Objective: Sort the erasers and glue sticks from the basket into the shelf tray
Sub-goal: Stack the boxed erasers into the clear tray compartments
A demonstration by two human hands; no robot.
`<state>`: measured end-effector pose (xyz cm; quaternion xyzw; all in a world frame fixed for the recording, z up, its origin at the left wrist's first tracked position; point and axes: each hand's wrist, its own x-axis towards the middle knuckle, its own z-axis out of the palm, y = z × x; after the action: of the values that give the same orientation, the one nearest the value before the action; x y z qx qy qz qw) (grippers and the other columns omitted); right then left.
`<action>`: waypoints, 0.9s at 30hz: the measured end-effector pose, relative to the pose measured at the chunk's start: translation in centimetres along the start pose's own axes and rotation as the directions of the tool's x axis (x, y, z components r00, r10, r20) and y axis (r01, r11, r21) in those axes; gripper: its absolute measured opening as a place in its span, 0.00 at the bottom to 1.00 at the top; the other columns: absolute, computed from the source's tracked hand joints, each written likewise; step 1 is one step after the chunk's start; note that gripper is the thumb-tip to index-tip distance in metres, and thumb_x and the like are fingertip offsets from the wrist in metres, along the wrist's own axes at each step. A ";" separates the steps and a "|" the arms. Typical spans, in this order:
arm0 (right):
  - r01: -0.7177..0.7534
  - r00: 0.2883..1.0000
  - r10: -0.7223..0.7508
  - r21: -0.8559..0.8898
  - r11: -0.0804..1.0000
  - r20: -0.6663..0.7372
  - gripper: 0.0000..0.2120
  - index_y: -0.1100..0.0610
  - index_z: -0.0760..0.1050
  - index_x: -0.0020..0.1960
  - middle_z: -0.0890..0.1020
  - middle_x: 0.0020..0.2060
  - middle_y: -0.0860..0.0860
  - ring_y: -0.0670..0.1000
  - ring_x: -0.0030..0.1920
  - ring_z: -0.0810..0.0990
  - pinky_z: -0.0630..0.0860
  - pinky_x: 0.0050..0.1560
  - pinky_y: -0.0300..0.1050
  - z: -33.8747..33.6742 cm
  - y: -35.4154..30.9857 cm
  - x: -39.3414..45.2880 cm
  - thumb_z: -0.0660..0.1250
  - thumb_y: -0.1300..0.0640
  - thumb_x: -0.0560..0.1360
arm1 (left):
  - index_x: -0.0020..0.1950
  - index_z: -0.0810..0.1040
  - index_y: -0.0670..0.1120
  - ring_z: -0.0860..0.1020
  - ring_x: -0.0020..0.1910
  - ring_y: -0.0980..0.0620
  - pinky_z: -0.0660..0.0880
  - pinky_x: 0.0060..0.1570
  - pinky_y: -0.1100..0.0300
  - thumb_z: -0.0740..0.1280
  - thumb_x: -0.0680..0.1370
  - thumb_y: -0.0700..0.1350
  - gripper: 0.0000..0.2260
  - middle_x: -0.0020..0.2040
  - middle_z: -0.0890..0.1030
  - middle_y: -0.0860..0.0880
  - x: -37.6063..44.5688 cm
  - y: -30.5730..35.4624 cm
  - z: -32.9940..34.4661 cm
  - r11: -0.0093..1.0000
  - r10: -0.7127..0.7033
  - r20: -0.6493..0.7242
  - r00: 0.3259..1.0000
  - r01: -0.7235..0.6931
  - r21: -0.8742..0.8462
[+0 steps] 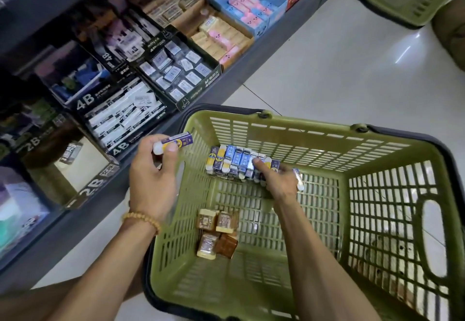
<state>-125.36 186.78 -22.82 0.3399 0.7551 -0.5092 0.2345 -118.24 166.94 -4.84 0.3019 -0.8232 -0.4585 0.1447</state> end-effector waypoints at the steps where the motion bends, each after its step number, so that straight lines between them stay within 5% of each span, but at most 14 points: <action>1: 0.011 1.000 -0.011 0.016 1.000 0.018 0.56 0.52 0.79 0.58 0.83 0.56 0.53 0.55 0.58 0.81 0.77 0.62 0.55 0.4 0.5 0.5 0.72 0.19 0.39 | 0.54 0.73 0.47 0.73 0.36 0.67 0.69 0.38 0.75 0.63 0.81 0.43 0.03 0.42 0.75 0.55 0.0 0.0 0.0 1.000 -0.004 0.002 1.000 0.004 0.002; 9: 0.064 0.996 -0.071 0.123 0.990 0.047 0.47 0.57 0.73 0.61 0.84 0.52 0.52 0.54 0.52 0.83 0.78 0.60 0.56 -0.3 -2.5 -3.3 0.79 0.35 0.49 | 0.54 0.72 0.49 0.73 0.40 0.61 0.68 0.38 0.76 0.63 0.81 0.43 0.03 0.43 0.75 0.56 -0.1 0.1 0.1 1.000 -0.015 -0.011 1.000 0.015 0.000; 11: 0.063 0.994 -0.073 0.120 0.991 0.085 0.35 0.58 0.74 0.60 0.84 0.52 0.54 0.54 0.50 0.83 0.79 0.57 0.53 -0.6 -2.9 -3.6 0.82 0.44 0.59 | 0.54 0.72 0.49 0.73 0.40 0.60 0.68 0.38 0.75 0.63 0.81 0.43 0.03 0.43 0.75 0.55 -0.1 0.0 0.1 1.000 -0.014 -0.010 1.000 0.014 -0.003; 15: 0.042 0.983 -0.072 0.174 0.984 0.170 0.13 0.57 0.74 0.46 0.83 0.37 0.54 0.47 0.30 0.79 0.76 0.32 0.39 -1.6 -2.6 -3.2 0.78 0.61 0.69 | 0.54 0.73 0.49 0.73 0.39 0.59 0.68 0.38 0.75 0.63 0.81 0.43 0.03 0.43 0.75 0.54 0.0 -0.2 0.1 1.000 -0.014 -0.011 1.000 0.014 -0.014; 23: -0.061 0.986 0.009 0.305 0.950 0.166 0.17 0.63 0.78 0.53 0.84 0.40 0.60 0.55 0.33 0.80 0.74 0.32 0.45 -2.1 -2.4 -3.4 0.78 0.60 0.68 | 0.54 0.73 0.48 0.73 0.40 0.59 0.68 0.37 0.75 0.63 0.81 0.43 0.03 0.44 0.75 0.53 0.0 -0.2 0.0 1.000 -0.013 -0.015 1.000 0.013 -0.018; 27: -0.027 0.981 -0.051 0.395 0.918 0.186 0.11 0.59 0.77 0.42 0.80 0.35 0.59 0.55 0.31 0.77 0.74 0.35 0.47 -2.9 -3.2 -4.6 0.78 0.62 0.66 | 0.54 0.73 0.47 0.73 0.40 0.60 0.68 0.36 0.76 0.64 0.80 0.43 0.03 0.44 0.75 0.54 0.0 0.0 0.0 0.999 -0.019 -0.022 1.000 0.018 -0.032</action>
<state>-124.76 187.38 -16.55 0.3247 0.6124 -0.6832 0.2299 -118.23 166.96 -4.86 0.3122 -0.8114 -0.4694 0.1543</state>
